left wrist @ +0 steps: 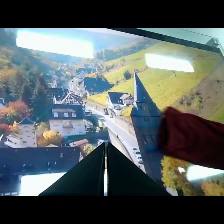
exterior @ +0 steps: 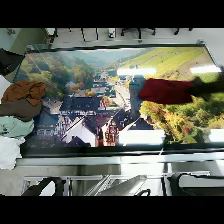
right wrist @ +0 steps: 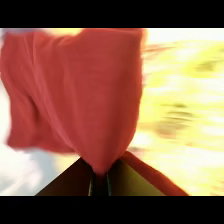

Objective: Fold the shirts.

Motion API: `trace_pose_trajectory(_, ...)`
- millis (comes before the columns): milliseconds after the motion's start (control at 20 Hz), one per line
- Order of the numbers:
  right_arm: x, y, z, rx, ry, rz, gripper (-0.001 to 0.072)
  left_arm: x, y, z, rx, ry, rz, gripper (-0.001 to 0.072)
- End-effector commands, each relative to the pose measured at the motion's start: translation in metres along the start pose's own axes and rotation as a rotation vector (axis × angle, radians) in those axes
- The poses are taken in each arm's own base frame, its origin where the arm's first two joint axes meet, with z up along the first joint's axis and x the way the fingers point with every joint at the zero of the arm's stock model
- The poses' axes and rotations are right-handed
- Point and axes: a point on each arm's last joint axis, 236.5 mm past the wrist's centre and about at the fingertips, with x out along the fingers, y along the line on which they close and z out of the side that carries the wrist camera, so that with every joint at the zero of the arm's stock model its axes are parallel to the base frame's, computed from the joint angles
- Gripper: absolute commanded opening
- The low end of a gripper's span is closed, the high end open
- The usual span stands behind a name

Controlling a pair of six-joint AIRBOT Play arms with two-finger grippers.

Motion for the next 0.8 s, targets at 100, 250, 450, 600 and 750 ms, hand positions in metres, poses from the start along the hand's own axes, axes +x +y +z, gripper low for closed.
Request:
trace_pose_trajectory(100, -0.054, -0.180, -0.058, 0.298, -0.082, -0.193, 0.0021, -0.001, 0.000, 0.000, 0.001, 0.000, 0.001, 0.0014)
trace_pose_trajectory(250, -0.033, -0.218, -0.108, 0.360, -0.009, -0.217, 0.0021, -0.001, 0.000, 0.000, 0.001, 0.000, 0.001, 0.0014)
trace_pose_trajectory(450, -0.017, -0.231, -0.123, 0.388, -0.019, -0.228, 0.0022, -0.001, 0.000, 0.000, 0.001, 0.001, 0.000, 0.0014)
trace_pose_trajectory(600, -0.014, -0.216, -0.124, 0.426, -0.008, -0.166, 0.0245, -0.001, 0.000, 0.000, 0.001, 0.000, 0.000, 0.0014)
trace_pose_trajectory(750, -0.033, -0.182, -0.114, 0.369, 0.043, -0.071, 0.0694, -0.001, 0.000, 0.000, 0.000, 0.000, 0.000, 0.0014)
